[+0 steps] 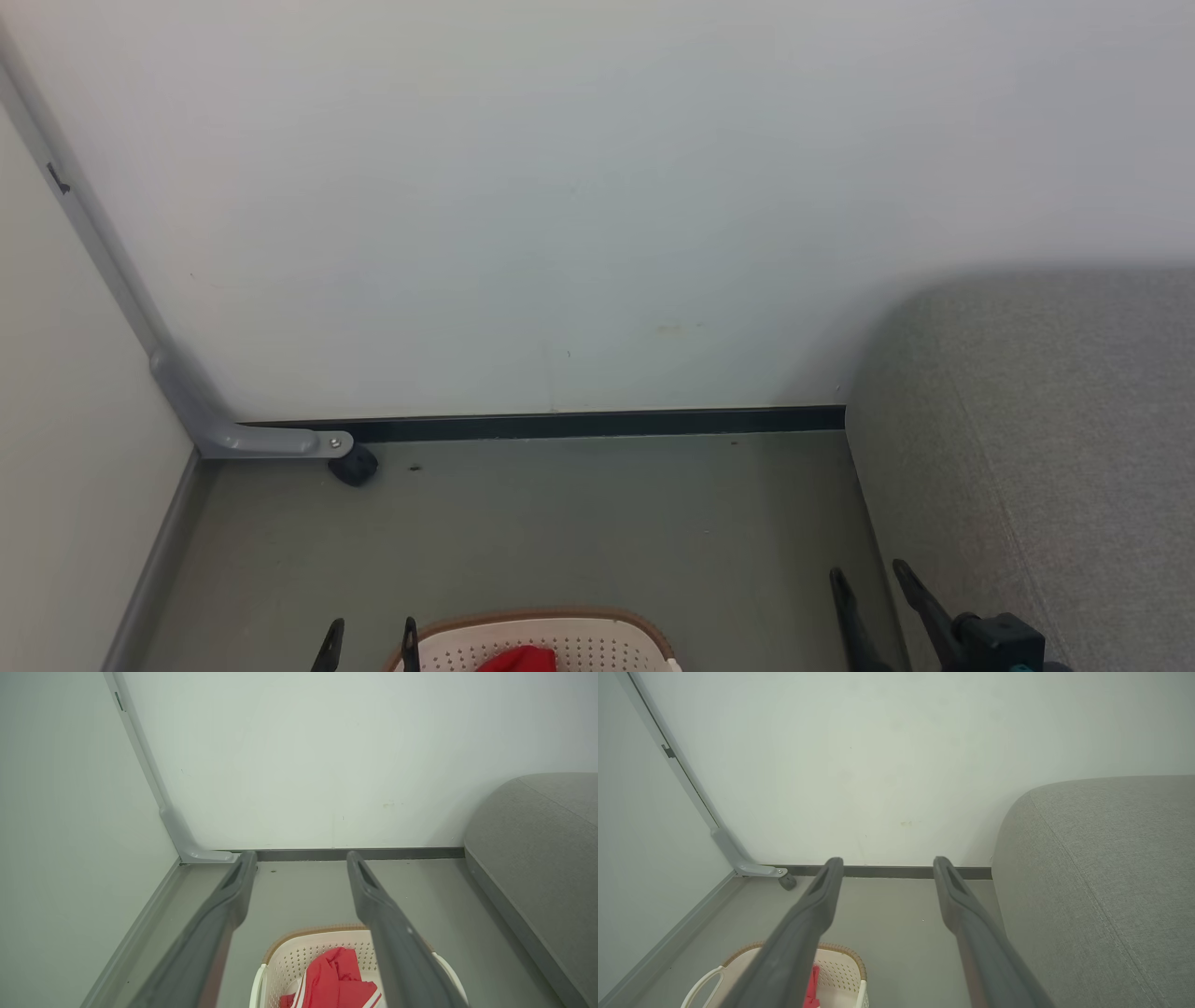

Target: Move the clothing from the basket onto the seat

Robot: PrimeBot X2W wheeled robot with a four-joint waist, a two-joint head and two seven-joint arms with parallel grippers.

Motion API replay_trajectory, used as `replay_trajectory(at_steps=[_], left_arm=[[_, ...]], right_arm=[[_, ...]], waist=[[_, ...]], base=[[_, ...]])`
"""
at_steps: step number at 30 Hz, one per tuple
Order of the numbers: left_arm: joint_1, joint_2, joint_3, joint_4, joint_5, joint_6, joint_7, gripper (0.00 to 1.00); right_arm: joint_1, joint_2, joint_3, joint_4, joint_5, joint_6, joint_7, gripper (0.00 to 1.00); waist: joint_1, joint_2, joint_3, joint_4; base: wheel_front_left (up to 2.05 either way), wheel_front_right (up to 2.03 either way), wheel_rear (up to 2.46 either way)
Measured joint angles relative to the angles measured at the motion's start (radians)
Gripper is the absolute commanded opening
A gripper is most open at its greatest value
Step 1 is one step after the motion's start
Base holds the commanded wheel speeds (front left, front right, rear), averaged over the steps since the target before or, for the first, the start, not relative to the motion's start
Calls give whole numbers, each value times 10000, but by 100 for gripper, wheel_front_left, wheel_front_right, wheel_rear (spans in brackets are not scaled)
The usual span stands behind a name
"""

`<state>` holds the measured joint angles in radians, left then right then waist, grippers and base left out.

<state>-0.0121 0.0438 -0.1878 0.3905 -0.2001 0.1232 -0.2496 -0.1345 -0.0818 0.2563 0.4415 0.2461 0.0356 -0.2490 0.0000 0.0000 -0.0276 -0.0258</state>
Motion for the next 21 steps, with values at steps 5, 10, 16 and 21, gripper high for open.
replay_trajectory(at_steps=[5, 10, 16, 21], left_arm=[[0, 0, -10, 69, 0, 0, 0, 100], [-2, 0, -25, 100, 0, 0, 0, 100], [-8, 0, 0, 132, 0, 0, 0, 100], [-4, 2, 125, 155, -2, -100, 0, 100]], right_arm=[[0, 10, -2, 38, 0, 4, 0, 100], [0, 25, -8, 77, 0, 15, 0, 100], [1, 35, -33, 138, 0, 42, 0, 100], [0, 73, -63, 207, 4, 42, 0, 100]], waist=[[0, 0, -22, -4], [0, 0, -18, -3], [0, 0, 2, 20], [0, 0, 99, 1]], base=[[0, 0, 0], [0, 0, 0], [0, 0, 0], [0, 0, 0]])
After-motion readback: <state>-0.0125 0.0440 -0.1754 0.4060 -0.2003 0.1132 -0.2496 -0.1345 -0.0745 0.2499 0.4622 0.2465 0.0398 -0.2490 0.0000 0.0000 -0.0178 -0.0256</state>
